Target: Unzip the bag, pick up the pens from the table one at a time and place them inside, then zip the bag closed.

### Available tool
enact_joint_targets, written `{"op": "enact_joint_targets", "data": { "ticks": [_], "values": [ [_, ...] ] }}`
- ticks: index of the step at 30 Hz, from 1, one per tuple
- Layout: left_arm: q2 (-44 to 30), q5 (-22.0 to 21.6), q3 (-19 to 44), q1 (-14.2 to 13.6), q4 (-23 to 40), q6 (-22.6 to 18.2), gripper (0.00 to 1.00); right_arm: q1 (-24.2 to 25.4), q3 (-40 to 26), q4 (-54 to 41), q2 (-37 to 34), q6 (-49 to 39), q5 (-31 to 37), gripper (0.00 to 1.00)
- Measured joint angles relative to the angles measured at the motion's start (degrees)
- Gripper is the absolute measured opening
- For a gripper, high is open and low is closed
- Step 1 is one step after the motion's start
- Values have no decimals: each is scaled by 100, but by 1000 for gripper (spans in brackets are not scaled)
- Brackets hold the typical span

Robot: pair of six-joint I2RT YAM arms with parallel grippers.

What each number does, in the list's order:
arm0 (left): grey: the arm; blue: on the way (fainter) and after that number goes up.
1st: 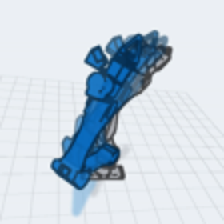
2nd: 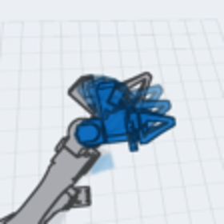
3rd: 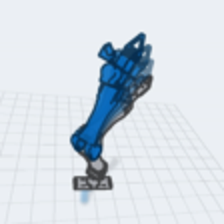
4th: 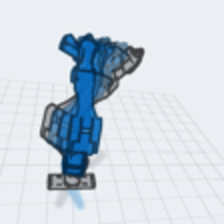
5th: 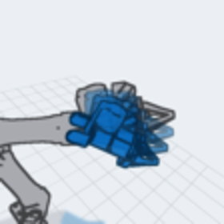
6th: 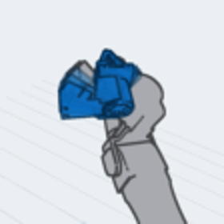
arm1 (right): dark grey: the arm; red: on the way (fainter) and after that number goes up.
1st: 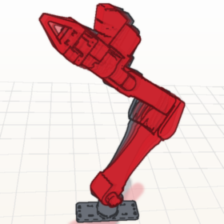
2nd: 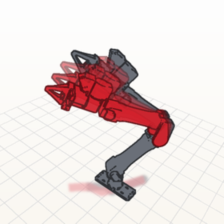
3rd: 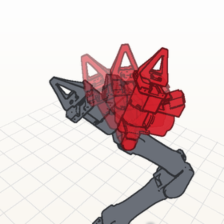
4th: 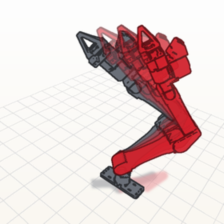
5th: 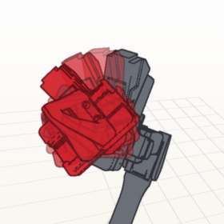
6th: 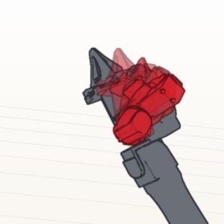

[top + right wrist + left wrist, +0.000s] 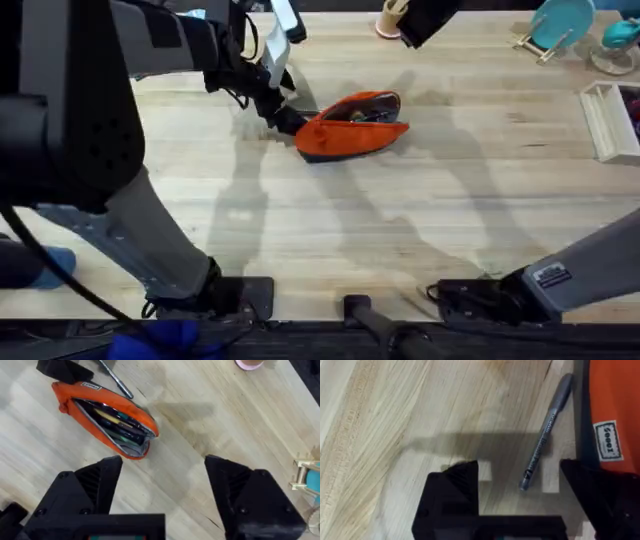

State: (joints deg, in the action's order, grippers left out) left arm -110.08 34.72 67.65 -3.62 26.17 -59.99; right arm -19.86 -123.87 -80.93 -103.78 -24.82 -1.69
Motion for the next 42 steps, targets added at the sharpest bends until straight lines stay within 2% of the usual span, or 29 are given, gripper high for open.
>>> {"op": "enact_joint_targets", "data": {
  "ticks": [11, 14, 18, 23, 27, 42],
  "values": [
    [-22, 2, 18, 0, 22, 7, 983, 0, 0, 2, -1, 1, 0, 998],
    [-24, 20, 18, -14, 76, 20, 799, 0, 0, 2, 1, -1, 0, 998],
    [-24, 21, 18, -60, 86, 36, 484, 0, 0, 2, -1, 1, 0, 998],
    [-24, 44, 18, -70, 84, 37, 225, 0, 0, 2, 2, 1, 0, 998],
    [-24, 97, 18, -70, 83, 36, 56, 0, 0, 2, 2, 1, 0, 998],
    [-22, 151, 20, -68, 69, 39, 44, 0, 0, 4, 1, 1, 0, 998]
  ]
}}
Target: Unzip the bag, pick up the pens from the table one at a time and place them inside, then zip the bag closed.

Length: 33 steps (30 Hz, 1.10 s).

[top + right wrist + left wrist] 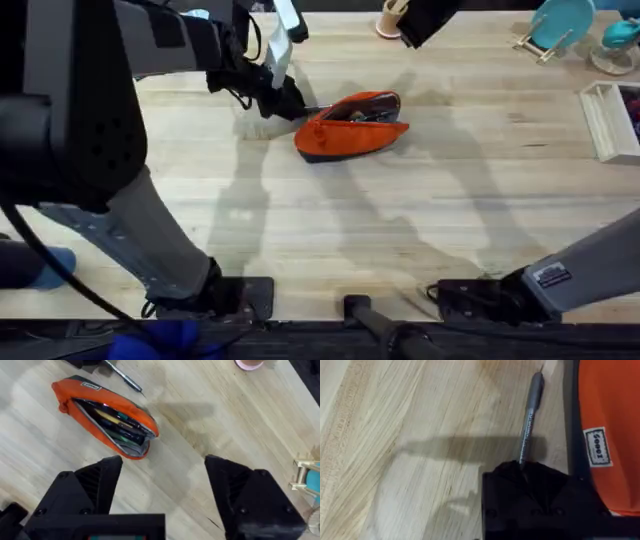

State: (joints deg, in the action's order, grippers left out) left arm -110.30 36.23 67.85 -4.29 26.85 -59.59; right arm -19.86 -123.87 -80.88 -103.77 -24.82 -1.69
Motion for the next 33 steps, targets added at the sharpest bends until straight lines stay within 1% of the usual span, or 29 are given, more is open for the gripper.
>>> {"op": "enact_joint_targets", "data": {
  "ticks": [8, 13, 23, 33],
  "values": [
    [1, -4, 39, 0, 37, -1, 44, 0, 0, -2, -2, 0, 0, 997],
    [97, -18, 208, 0, 297, -2, 44, 0, 0, -2, 0, 0, 0, 997],
    [731, -24, 832, 0, 718, -4, 44, 0, 0, -11, -2, 0, 0, 997],
    [1512, -51, 881, 0, 1185, 1, 44, 5, 0, -22, 0, -2, 0, 998]
  ]
}}
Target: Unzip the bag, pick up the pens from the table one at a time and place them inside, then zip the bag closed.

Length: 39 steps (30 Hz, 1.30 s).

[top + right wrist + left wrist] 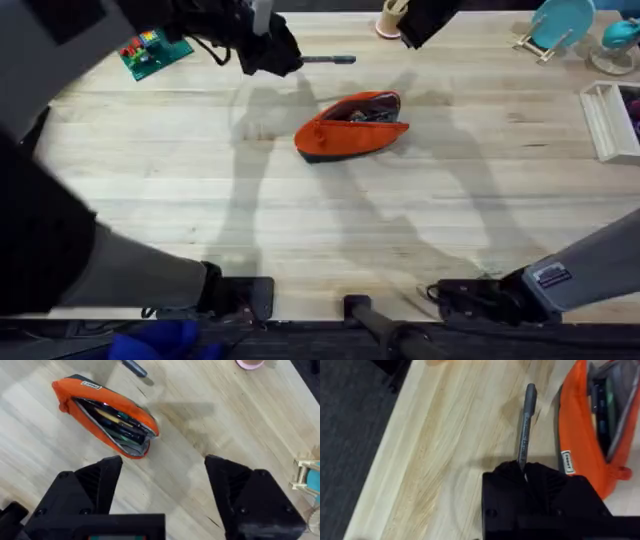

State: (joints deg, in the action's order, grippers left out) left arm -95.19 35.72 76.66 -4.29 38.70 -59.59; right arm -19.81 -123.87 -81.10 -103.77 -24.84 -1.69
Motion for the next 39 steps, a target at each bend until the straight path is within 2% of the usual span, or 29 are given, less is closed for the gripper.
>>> {"op": "enact_joint_targets", "data": {
  "ticks": [9, 17, 27, 39],
  "values": [
    [946, 30, 0, 0, 453, 378, 43, 159, 0, -48, 89, 2, 0, 997],
    [1127, 396, 0, -48, 740, 1035, 42, 430, 0, -68, 528, 2, 0, 997],
    [1127, 510, 0, -768, 736, 1511, 42, 752, 0, -75, 818, 2, 0, 998],
    [976, 494, 2, -1240, 822, 1909, 40, 752, 0, -72, 892, 2, 0, 998]
  ]
}}
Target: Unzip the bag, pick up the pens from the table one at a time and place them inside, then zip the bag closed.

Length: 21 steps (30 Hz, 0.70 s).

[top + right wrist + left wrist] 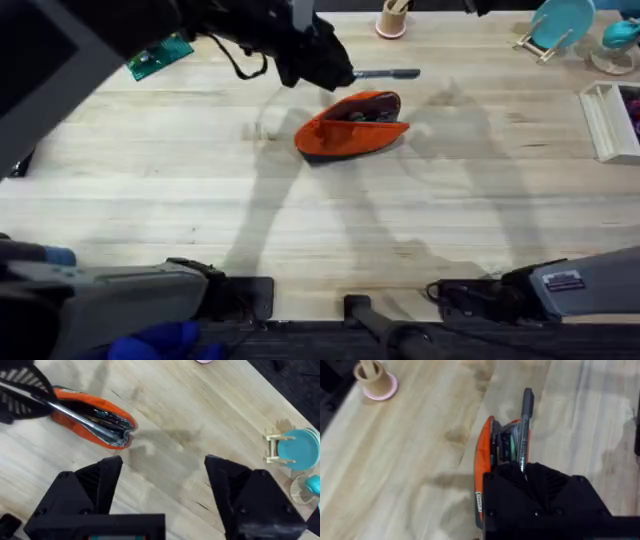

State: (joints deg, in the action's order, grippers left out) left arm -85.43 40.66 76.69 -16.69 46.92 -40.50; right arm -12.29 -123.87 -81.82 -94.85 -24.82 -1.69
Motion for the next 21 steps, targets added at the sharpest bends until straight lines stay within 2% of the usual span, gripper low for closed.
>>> {"op": "enact_joint_targets", "data": {
  "ticks": [8, 16, 21],
  "values": [
    [-687, -26, 0, -170, 68, 49, 41, 0, 0, 0, 0, 0, 0, 998],
    [-990, -56, 0, -183, 104, 64, 41, 0, 0, 0, 2, 0, -2, 997],
    [-1099, -227, 0, -182, 137, 67, 41, -1, 0, 0, 1, 0, -2, 997]
  ]
}}
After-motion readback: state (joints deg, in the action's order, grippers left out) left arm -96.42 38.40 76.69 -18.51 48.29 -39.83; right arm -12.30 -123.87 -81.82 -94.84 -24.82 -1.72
